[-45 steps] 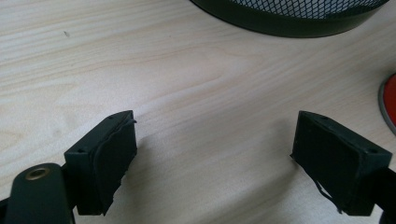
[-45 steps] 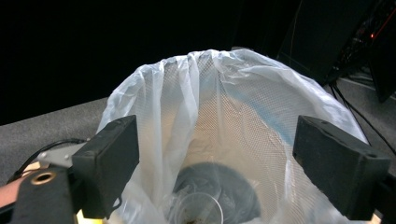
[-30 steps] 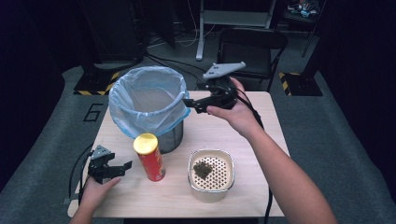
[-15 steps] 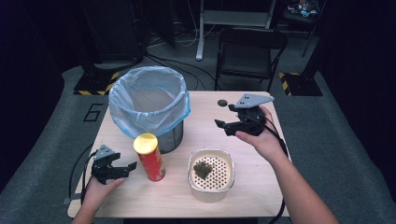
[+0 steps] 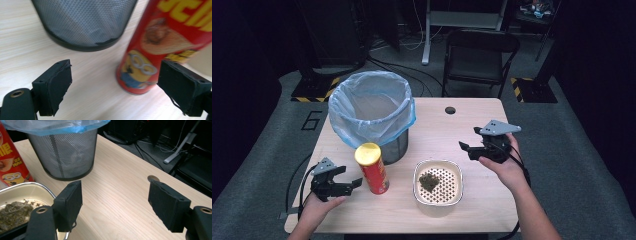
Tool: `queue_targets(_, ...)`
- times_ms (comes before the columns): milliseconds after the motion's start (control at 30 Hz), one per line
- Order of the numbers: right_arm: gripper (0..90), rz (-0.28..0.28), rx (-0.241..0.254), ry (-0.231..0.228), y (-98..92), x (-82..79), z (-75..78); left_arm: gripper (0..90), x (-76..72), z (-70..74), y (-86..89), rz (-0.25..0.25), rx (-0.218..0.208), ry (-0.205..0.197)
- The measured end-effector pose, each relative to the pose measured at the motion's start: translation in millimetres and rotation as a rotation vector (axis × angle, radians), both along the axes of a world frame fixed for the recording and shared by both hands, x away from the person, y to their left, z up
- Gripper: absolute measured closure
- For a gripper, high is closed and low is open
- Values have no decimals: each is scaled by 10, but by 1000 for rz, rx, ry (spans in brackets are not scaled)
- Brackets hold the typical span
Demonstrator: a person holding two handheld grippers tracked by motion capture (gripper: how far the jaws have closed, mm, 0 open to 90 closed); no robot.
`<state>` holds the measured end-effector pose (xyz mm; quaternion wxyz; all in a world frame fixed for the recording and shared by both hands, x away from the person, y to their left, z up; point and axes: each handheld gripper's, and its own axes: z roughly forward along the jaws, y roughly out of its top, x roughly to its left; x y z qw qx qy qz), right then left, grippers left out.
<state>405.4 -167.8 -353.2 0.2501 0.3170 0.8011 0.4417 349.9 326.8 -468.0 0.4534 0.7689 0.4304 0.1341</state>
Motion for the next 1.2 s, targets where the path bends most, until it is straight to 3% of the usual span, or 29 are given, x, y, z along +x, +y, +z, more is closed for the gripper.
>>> queue_targets(67,273,-8,16,2,-41,-10,-51,137,-35,6,-33,-23,-7,13)
queue_targets(233,274,-37,14,3,-101,-27,-170,142,-128,23,-122,-34,-38,-9)
queue_targets(433,275,-60,32,10,-167,-39,-278,142,-112,56,-193,-70,-73,6)
queue_targets(700,275,-91,40,27,-264,-31,-355,141,-30,65,-373,-108,-57,-14)
queue_targets(833,276,-93,58,34,-311,-34,-378,147,7,0,-477,-118,-21,-30)
queue_targets(867,276,-101,64,37,-319,-34,-386,147,36,-17,-478,-129,9,-50)
queue_targets(1033,277,-108,77,50,-360,-36,-423,177,66,-113,-520,-110,27,-67)
queue_targets(1200,276,-112,81,52,-374,-32,-456,196,100,-191,-542,-87,2,-79)
